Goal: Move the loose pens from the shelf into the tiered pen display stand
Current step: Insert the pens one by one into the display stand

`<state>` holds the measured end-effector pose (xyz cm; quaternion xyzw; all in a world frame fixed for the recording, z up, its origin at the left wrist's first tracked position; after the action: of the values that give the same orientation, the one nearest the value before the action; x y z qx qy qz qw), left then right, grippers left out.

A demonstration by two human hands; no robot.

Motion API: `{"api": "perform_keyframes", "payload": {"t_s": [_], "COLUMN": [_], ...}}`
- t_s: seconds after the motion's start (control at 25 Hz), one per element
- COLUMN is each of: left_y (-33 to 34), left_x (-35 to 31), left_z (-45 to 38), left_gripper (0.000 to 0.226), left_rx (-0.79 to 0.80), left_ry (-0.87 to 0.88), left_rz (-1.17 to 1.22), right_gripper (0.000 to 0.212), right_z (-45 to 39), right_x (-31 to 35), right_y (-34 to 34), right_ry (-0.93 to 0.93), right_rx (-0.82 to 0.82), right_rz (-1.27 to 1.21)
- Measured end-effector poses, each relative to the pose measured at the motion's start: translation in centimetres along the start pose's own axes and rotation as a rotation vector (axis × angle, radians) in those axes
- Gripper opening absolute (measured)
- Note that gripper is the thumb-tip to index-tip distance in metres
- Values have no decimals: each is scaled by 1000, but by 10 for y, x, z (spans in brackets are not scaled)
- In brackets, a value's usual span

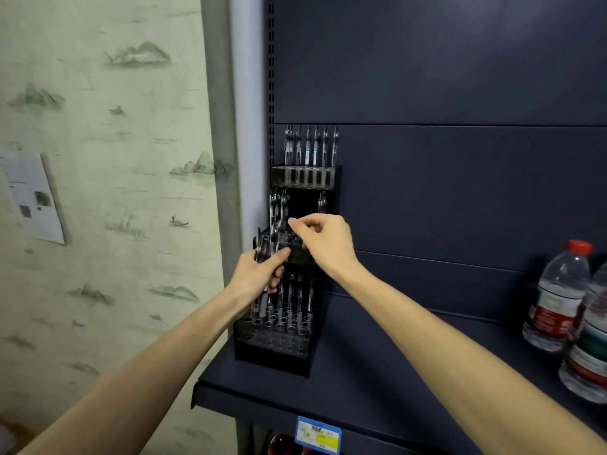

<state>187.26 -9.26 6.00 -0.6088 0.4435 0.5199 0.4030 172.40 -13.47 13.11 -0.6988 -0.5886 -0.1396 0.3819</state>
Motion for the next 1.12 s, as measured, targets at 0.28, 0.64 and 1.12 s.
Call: {"api": "perform_keyframes", "payload": {"t_s": [0.28,0.64,1.12], "left_y": [3,-27,-26], "left_x": [8,2,-14], "left_z": [17,4,-11], "left_gripper": [25,28,29], "left_rx": [81,-201,-250], "left_ry": [-35,38,63], "left_rz": [-7,107,123], "right_gripper": [48,25,35], "right_z": [1,-39,-49], "right_x": [-6,16,18], "right_y": [15,-71,-69], "right_ry": [75,-56,-40], "right_rx": [80,-310,-213], "right_rz": [-138,-32,52]}}
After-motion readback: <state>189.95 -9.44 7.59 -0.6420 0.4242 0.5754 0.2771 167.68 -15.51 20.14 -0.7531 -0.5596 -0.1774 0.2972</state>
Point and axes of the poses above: each hand's wrist, its own z-axis away from the middle knuckle, its own y-axis out of the palm, x = y × z, the point moved 7 cm from there along -z, towards the middle knuckle, and after that the axes turned 10 degrees about -y, right-handed, at the moved point
